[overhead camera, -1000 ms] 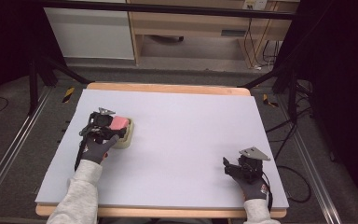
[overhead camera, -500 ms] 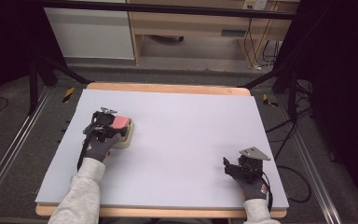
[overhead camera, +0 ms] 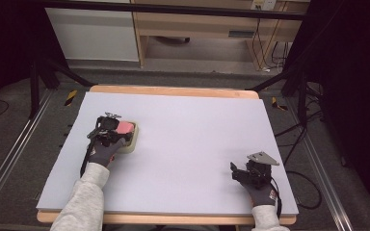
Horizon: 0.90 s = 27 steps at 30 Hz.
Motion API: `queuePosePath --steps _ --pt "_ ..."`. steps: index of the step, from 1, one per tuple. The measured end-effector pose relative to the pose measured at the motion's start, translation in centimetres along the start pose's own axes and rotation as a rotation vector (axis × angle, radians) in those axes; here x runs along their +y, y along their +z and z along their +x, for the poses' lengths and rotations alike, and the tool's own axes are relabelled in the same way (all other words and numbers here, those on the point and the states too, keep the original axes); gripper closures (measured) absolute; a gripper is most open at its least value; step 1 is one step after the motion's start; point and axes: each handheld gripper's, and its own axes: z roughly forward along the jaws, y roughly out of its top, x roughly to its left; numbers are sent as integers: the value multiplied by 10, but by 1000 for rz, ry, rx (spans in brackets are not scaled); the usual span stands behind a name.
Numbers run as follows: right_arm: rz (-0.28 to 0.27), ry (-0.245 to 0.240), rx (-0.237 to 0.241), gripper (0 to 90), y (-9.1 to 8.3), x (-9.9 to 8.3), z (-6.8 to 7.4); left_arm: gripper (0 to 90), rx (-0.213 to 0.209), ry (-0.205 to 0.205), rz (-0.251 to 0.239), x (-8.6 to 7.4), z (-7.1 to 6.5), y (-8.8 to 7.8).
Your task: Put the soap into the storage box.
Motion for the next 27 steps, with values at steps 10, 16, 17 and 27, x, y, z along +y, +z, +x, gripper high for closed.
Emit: queuePosePath --steps 10,16,17,27 --pt "1 1 -2 157 0 0 0 373 4 4 10 -2 -2 6" --pt "0 0 0 157 0 0 0 372 4 3 17 -3 -1 8" --pt "-1 -1 -1 157 0 0 0 372 5 2 18 -3 -1 8" --pt "-2 -2 0 155 0 0 0 372 -2 -11 18 -4 0 10"
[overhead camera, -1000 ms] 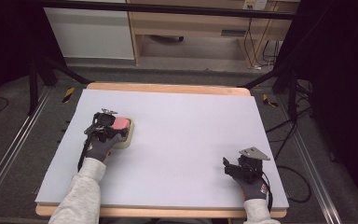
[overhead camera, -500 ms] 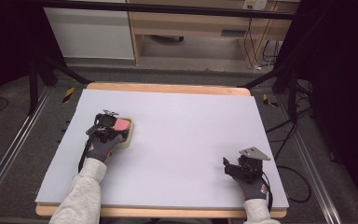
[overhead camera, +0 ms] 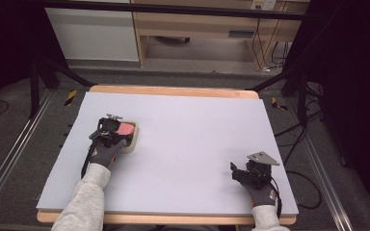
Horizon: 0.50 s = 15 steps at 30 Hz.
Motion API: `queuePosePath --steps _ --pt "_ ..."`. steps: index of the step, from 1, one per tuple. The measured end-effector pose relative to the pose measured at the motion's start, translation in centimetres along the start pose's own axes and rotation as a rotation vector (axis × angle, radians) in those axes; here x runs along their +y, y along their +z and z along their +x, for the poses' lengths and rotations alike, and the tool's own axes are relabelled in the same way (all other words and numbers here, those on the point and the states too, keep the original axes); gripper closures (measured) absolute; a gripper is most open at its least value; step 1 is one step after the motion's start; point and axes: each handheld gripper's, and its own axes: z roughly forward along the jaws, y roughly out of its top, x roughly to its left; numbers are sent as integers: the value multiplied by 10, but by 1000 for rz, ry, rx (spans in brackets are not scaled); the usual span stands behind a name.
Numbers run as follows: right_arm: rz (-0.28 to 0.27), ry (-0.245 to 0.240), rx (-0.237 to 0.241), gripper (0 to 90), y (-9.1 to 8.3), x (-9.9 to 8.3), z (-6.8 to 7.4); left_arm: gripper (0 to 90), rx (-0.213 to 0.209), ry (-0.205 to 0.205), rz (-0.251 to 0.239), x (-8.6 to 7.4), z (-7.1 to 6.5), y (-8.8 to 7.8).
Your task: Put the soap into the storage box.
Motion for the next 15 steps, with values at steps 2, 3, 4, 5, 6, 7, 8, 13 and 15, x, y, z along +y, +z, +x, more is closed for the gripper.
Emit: queuePosePath --steps 2,3,4,5,6,7,8,13,15 --pt "0 1 -1 154 0 0 0 372 -5 -6 -2 0 1 0" --pt "0 2 0 154 0 0 0 372 -6 -7 -2 0 1 0" --pt "0 1 -1 154 0 0 0 372 -8 -11 -2 0 1 0" --pt "0 2 0 154 0 0 0 372 -8 -11 -1 0 1 0" --pt "-1 1 0 154 0 0 0 371 -8 -10 0 0 1 0" --pt "-1 1 0 154 0 0 0 371 -7 -8 0 -1 1 0" --pt "-1 2 0 154 0 0 1 371 -7 -6 0 -1 1 0" --pt "-2 2 0 153 -1 0 0 370 -8 -1 3 -1 1 0" --pt "-2 4 -1 153 -1 0 1 359 -9 -1 -12 0 1 -3"
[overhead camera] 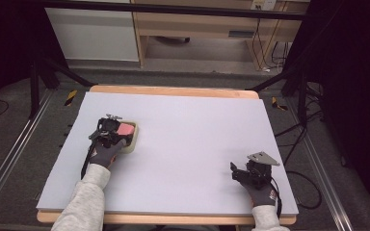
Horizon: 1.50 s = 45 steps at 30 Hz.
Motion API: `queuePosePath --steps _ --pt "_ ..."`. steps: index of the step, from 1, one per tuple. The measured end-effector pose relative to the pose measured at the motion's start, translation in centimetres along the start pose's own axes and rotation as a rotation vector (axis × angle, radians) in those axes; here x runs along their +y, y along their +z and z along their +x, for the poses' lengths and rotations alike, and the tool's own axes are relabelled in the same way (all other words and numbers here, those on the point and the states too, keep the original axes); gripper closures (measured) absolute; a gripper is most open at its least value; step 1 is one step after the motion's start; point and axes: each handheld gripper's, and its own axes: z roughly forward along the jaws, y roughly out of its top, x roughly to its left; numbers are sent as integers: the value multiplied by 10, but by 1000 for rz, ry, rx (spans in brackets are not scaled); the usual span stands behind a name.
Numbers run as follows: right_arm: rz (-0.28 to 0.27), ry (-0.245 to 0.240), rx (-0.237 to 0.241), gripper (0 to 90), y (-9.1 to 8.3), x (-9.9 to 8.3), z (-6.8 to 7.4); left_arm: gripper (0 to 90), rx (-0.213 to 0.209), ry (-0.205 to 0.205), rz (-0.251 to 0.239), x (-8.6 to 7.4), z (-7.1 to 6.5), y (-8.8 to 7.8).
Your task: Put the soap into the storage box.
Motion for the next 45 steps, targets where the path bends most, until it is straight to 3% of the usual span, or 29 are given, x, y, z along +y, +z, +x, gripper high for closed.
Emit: queuePosePath --steps 10,19,26,34,45 --pt "-3 4 -1 153 -1 0 0 330 -7 -12 -76 3 3 -22" --pt "-6 3 -5 152 -1 0 -1 272 -63 63 -140 1 -12 -43" --pt "-7 10 -8 148 -2 0 -1 234 -83 94 -175 -12 -19 -50" --pt "-9 15 -13 145 -3 -1 -3 216 -98 84 -206 -34 -14 -60" --pt "-16 26 -20 136 -6 -2 -6 193 -74 58 -210 -65 -2 -70"
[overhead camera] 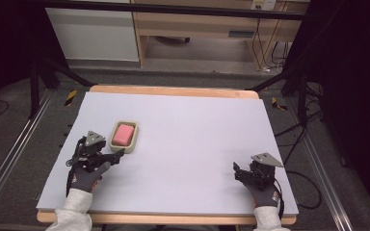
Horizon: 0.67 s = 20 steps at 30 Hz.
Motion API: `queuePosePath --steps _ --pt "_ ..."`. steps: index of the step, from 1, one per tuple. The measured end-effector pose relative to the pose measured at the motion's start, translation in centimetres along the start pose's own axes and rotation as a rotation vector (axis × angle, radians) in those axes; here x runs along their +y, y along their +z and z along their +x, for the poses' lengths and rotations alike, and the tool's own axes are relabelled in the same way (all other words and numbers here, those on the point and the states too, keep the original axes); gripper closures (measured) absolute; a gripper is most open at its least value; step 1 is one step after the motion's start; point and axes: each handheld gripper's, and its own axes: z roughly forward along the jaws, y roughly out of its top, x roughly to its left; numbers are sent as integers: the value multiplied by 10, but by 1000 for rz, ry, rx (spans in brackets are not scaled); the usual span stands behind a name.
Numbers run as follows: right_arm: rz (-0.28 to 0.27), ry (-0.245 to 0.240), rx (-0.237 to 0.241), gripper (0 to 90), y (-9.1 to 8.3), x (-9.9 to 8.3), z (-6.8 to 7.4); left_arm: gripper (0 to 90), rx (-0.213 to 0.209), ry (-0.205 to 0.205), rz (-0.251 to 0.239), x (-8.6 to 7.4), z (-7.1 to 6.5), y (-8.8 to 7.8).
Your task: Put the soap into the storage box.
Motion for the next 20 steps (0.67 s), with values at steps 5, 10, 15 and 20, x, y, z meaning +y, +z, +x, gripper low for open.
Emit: queuePosePath --steps 5,10,15,20 --pt "-7 12 -9 128 -3 -1 -3 182 12 -9 6 -13 5 -6" --pt "-2 18 -14 123 -2 -2 -6 177 31 -34 -4 -25 13 -14" --pt "-1 19 -22 118 -2 -2 -7 176 52 -57 2 -37 22 -20" --pt "2 26 -26 115 -2 -3 -10 175 61 -79 14 -43 29 -23"
